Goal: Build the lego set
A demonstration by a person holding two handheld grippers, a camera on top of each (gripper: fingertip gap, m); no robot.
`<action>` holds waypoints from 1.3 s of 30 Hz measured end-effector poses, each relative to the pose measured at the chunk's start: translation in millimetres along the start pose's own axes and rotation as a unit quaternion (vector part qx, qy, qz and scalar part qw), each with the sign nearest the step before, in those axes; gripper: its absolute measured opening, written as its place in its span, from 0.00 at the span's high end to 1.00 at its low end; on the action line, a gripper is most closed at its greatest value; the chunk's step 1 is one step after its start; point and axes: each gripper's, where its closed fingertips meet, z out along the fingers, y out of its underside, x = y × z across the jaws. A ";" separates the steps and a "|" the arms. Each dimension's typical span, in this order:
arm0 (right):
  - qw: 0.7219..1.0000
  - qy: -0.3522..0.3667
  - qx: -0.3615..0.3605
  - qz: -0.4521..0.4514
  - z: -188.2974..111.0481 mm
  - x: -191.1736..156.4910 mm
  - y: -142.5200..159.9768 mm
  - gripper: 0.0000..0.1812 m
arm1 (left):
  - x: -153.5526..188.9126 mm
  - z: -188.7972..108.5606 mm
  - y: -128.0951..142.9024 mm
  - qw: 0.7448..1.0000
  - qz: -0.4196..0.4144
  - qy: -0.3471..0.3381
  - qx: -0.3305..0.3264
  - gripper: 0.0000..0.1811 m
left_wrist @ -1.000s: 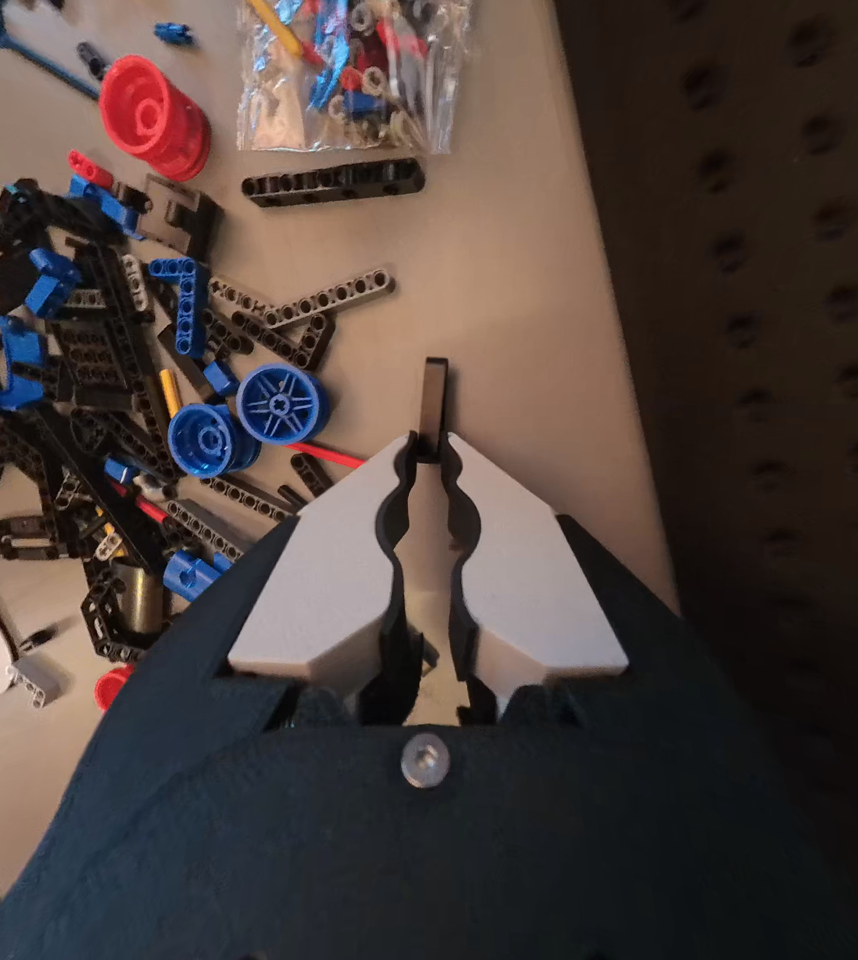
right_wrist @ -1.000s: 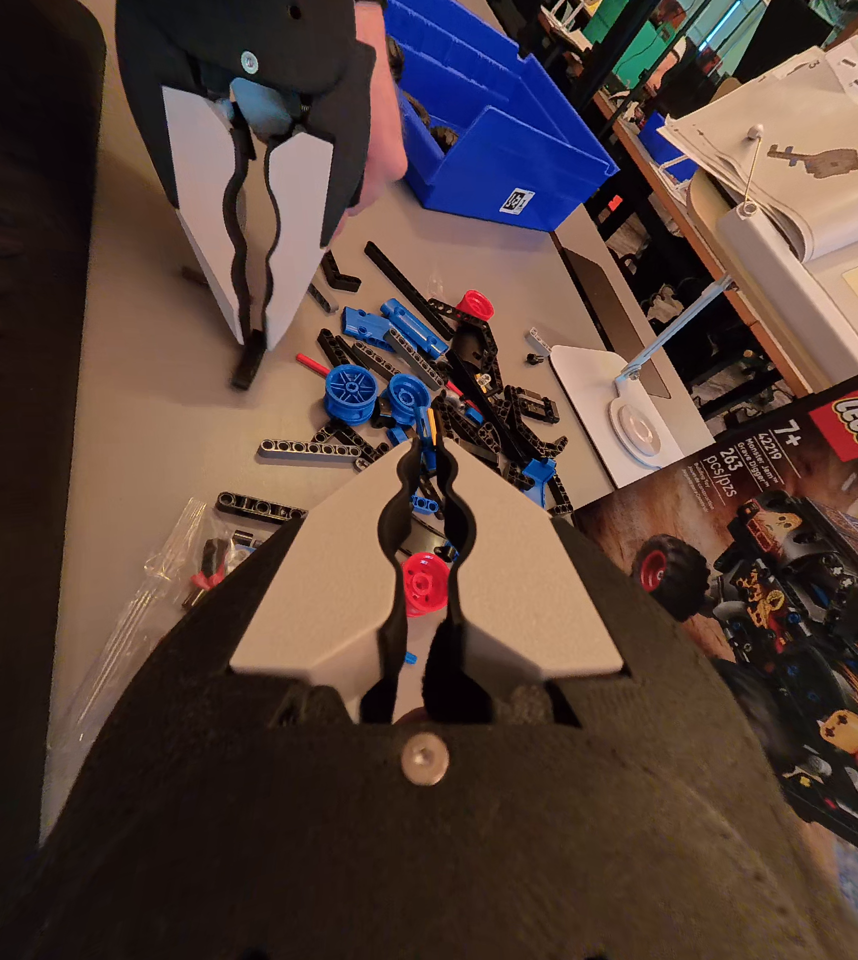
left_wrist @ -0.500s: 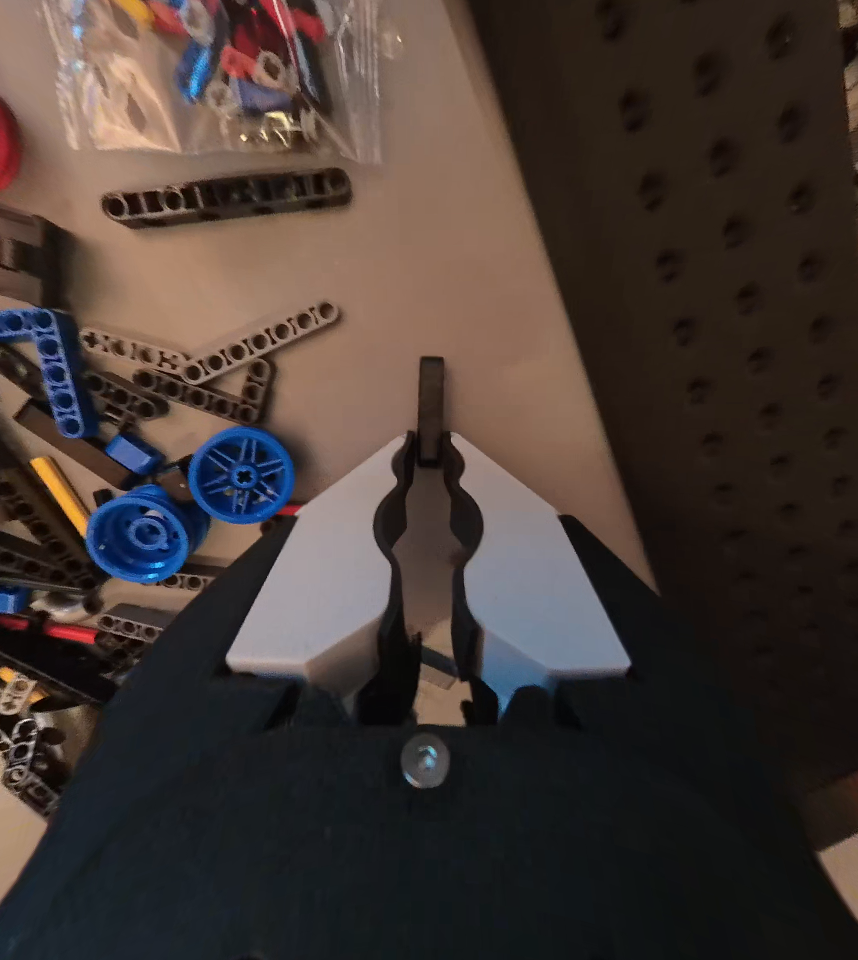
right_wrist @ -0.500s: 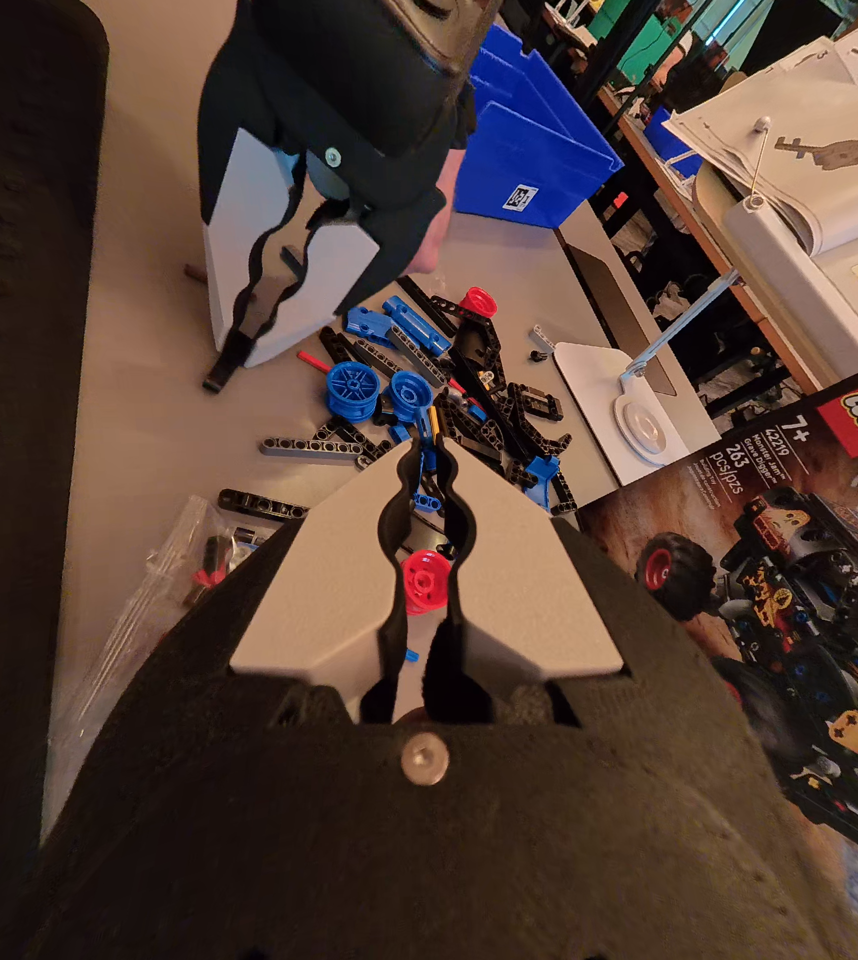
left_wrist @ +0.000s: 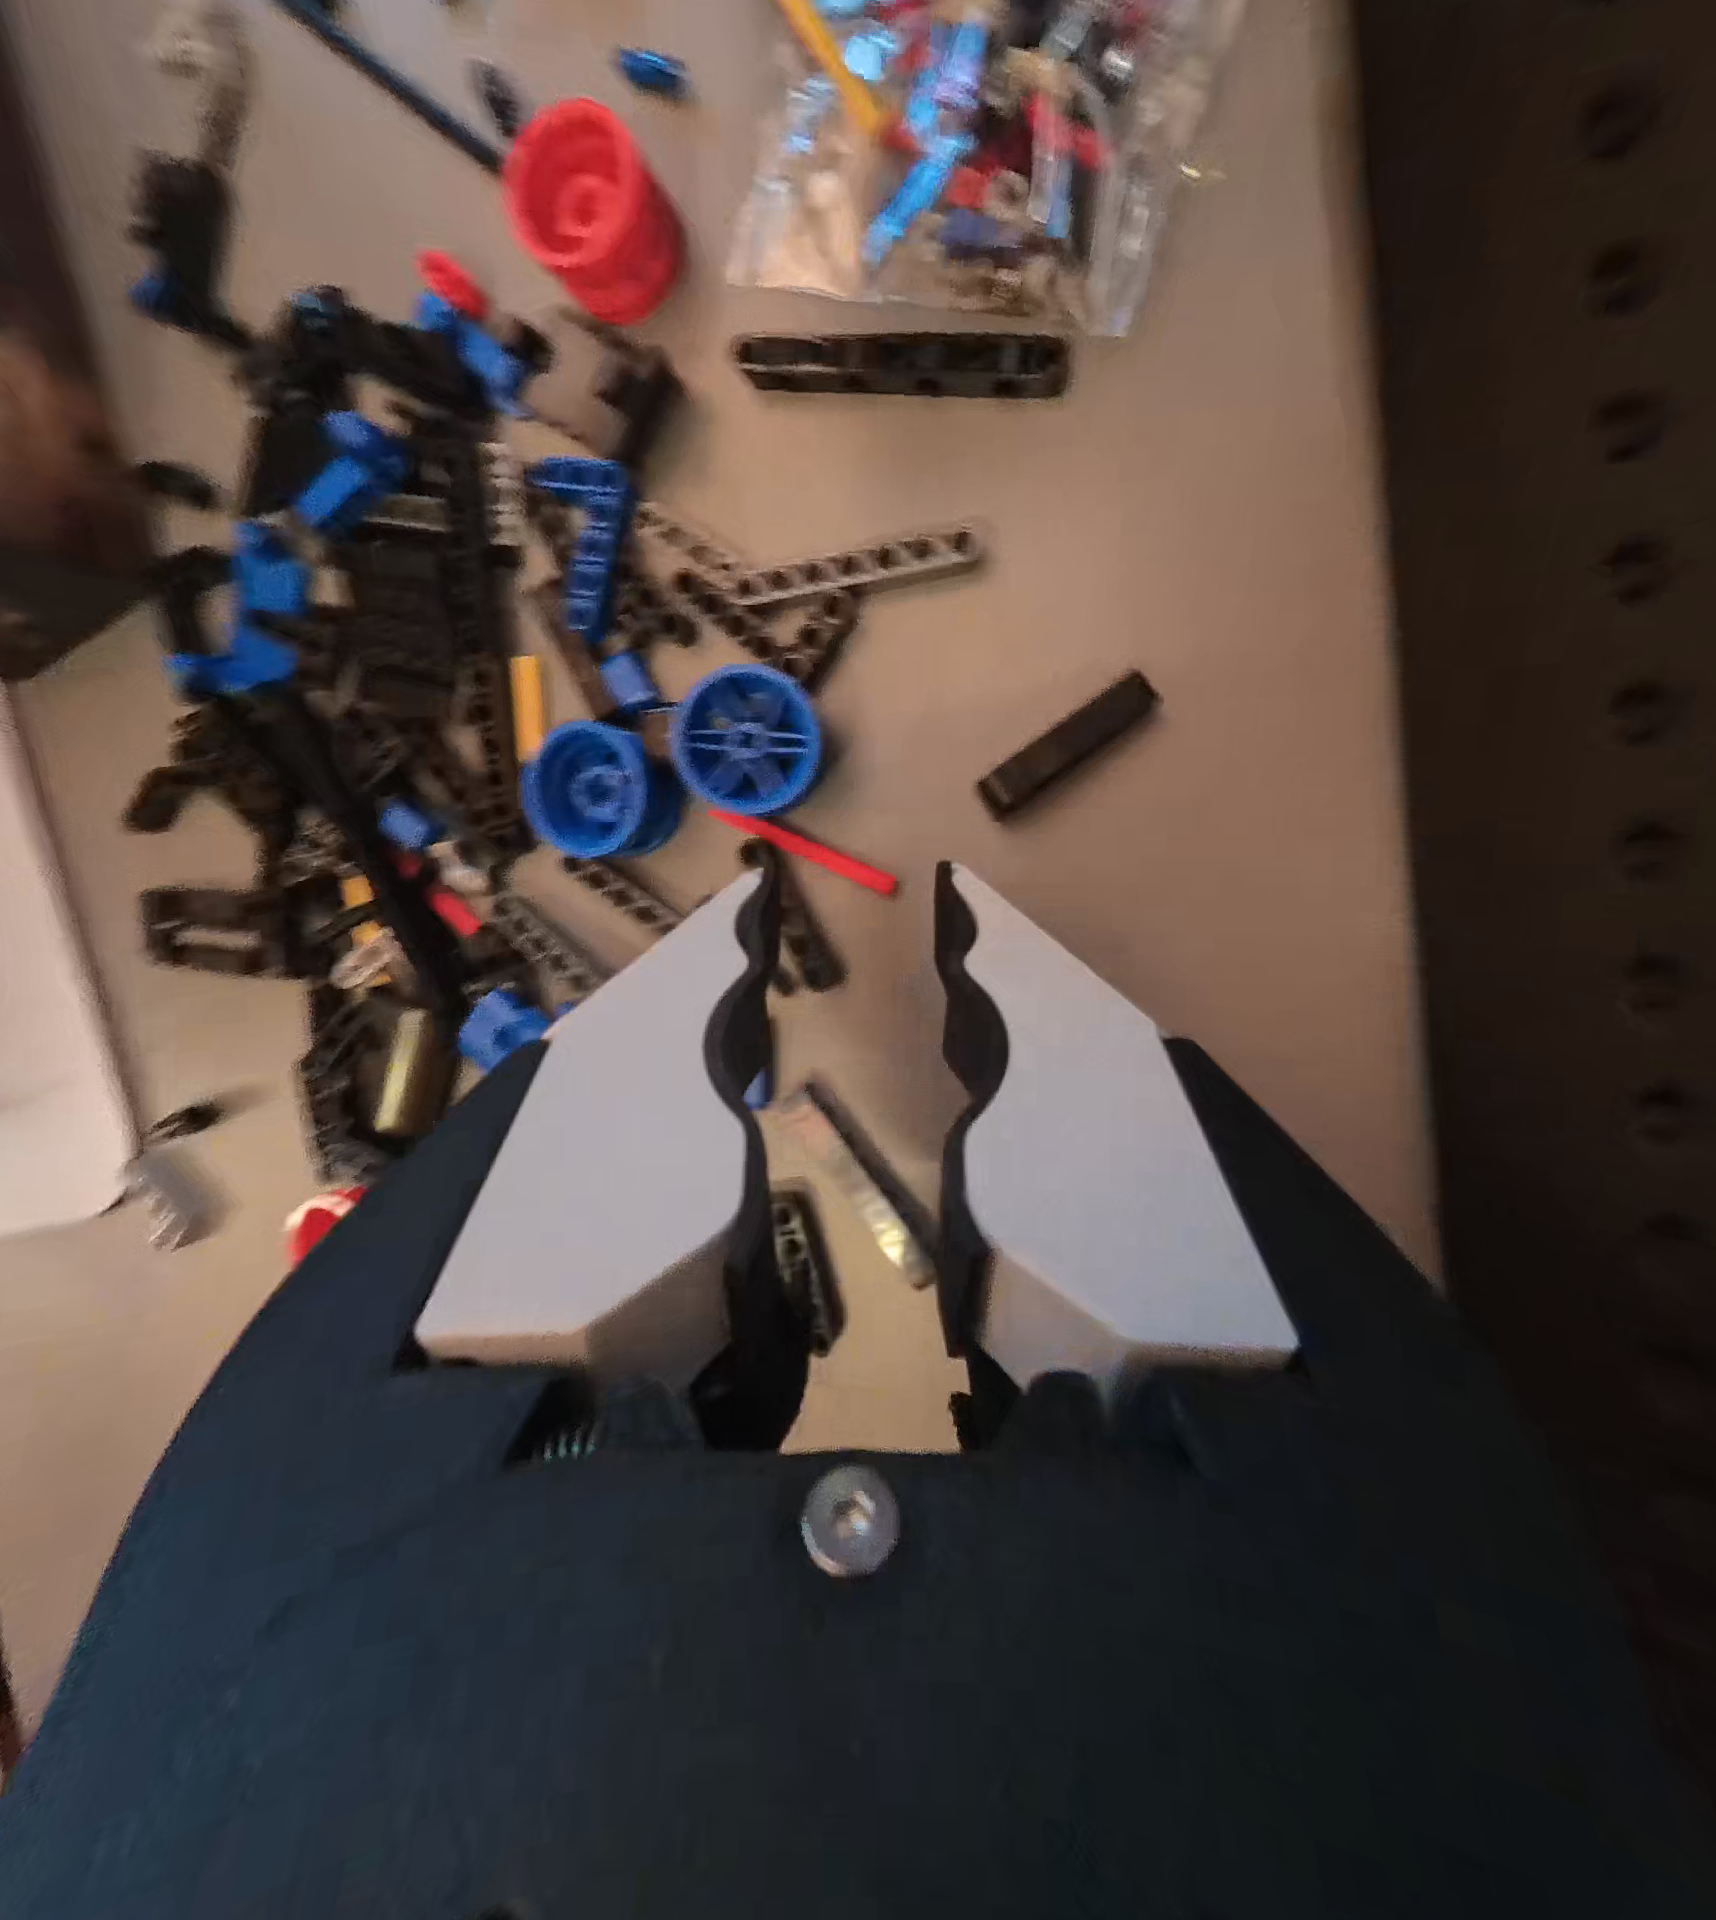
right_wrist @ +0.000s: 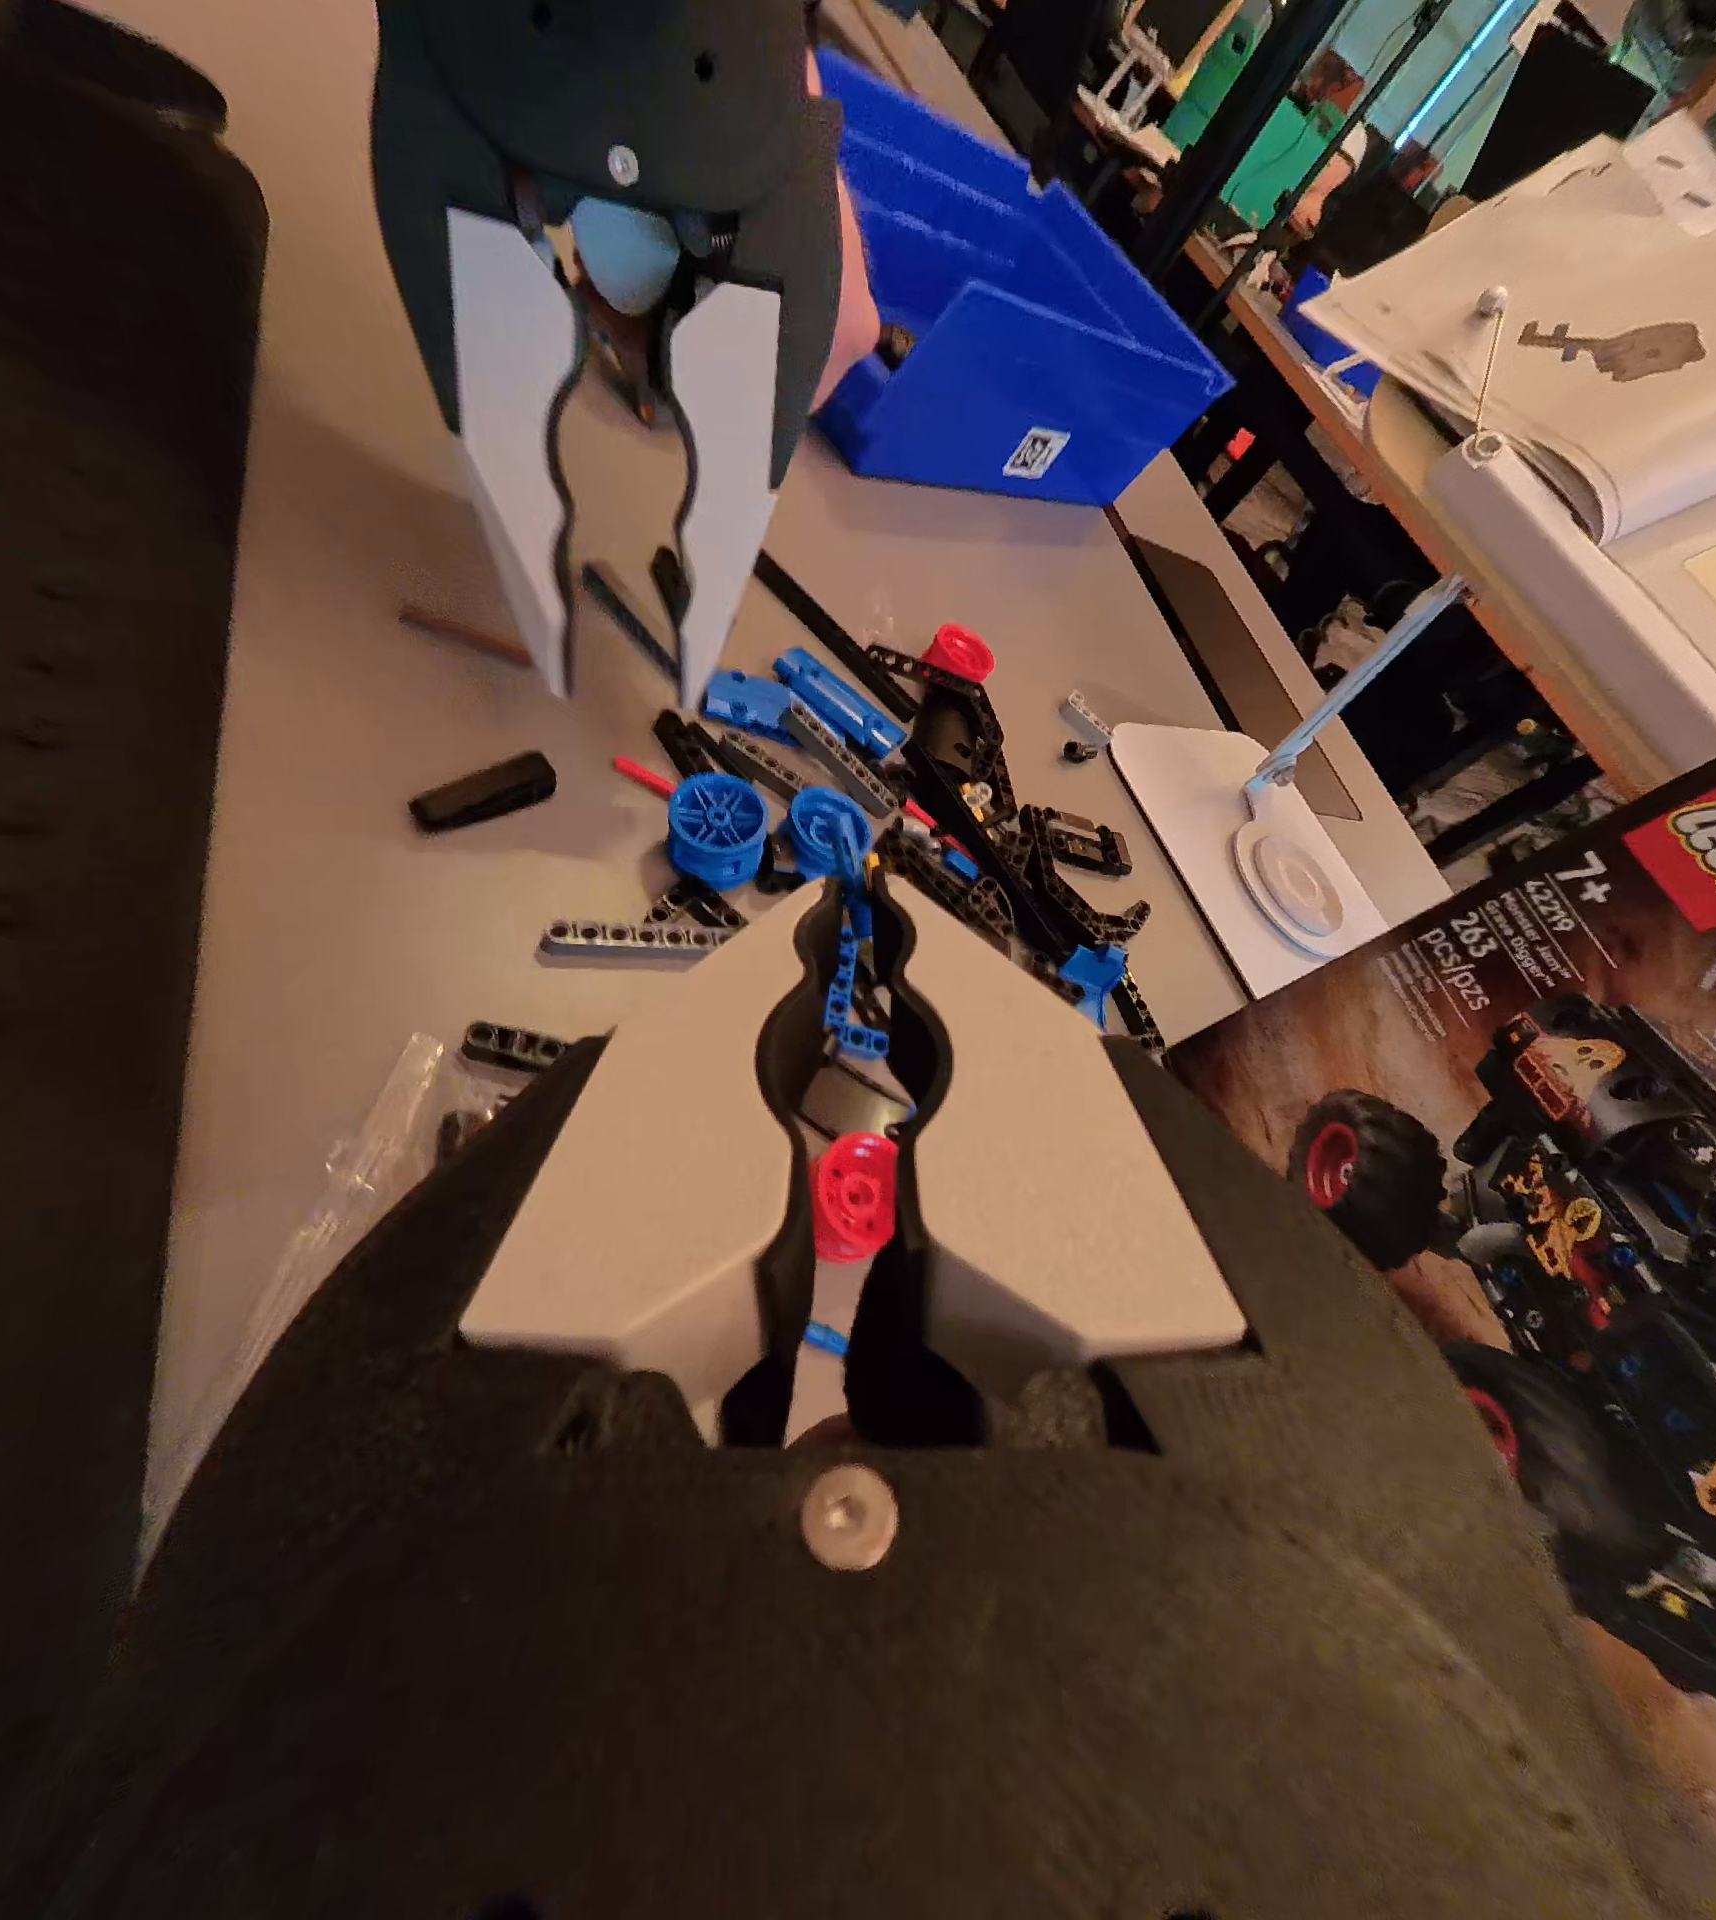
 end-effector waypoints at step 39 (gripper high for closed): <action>0.989 0.034 0.098 0.105 -6.5 -20.2 -95.4 0.98 | -10.8 -99.8 -121.6 0.869 -0.210 -0.074 0.443 0.91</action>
